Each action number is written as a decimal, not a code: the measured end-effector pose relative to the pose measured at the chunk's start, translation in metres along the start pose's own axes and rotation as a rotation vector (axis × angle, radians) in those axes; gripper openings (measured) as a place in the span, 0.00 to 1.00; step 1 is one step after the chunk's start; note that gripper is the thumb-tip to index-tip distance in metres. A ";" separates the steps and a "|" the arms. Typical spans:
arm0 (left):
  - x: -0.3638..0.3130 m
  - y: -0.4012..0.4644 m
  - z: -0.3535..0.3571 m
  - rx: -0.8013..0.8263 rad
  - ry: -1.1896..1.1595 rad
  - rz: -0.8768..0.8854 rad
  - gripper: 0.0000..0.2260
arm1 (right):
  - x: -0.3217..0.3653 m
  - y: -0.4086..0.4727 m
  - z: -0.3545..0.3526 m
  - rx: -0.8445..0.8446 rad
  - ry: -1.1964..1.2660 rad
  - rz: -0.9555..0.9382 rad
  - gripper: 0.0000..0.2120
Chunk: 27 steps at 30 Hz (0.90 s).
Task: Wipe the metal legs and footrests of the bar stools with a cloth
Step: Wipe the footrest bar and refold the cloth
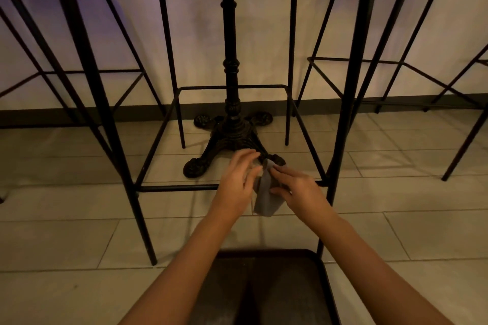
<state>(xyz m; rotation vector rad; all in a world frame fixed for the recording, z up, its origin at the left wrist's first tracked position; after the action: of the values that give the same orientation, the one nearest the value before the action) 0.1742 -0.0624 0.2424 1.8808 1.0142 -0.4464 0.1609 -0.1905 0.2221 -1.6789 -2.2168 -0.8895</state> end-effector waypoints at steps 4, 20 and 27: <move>0.028 -0.022 -0.034 0.027 0.194 0.059 0.18 | 0.001 0.001 0.005 0.015 -0.022 0.013 0.23; 0.062 -0.043 -0.066 -0.152 0.204 -0.108 0.05 | 0.049 0.007 0.039 -0.137 -0.084 -0.135 0.12; 0.063 -0.043 -0.068 -0.151 0.208 -0.119 0.05 | 0.064 -0.004 0.047 -0.199 -0.074 -0.229 0.11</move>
<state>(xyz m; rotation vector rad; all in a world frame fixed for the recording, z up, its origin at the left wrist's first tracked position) 0.1708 0.0350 0.2117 1.7635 1.2673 -0.2382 0.1450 -0.1131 0.2160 -1.5829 -2.4799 -1.1553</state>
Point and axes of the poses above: each hand's wrist, its own y-axis towards the middle knuckle, its own z-axis out of the palm, x = y × z, the point moved 8 cm from there along y, towards the middle knuckle, and after that the axes turned 3 degrees about z, right-handed, at the moved point
